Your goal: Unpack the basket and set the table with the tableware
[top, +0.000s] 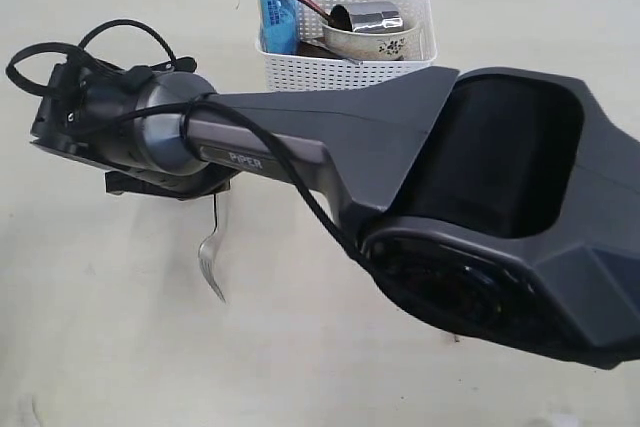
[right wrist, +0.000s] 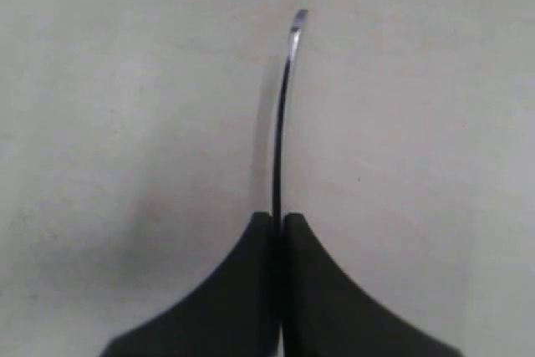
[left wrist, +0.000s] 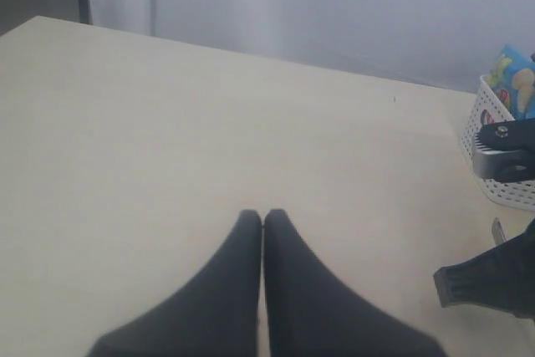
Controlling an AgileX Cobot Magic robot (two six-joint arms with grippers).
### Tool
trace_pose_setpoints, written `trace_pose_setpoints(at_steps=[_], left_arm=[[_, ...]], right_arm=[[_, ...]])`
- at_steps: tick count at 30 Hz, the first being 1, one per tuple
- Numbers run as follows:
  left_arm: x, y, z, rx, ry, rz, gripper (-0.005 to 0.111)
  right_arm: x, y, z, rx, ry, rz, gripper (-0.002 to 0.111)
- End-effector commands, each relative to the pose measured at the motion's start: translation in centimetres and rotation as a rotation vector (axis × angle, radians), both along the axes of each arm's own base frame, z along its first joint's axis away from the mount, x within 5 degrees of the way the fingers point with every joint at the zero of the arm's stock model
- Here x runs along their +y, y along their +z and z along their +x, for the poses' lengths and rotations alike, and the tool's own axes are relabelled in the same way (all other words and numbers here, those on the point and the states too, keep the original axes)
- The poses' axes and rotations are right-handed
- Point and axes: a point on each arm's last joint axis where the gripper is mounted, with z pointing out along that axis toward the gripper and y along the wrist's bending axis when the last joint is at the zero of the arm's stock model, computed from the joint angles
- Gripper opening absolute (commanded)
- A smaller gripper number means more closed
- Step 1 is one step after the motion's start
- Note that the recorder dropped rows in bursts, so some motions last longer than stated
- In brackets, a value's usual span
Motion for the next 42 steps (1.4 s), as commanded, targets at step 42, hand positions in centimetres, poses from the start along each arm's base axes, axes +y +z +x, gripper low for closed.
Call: trace_pose_setpoints(at_steps=[42], left_arm=[[-0.02, -0.11, -0.01, 0.000, 0.001, -0.010, 0.000]], right_arm=[[-0.96, -0.87, 0.11, 0.059, -0.045, -0.014, 0.045]])
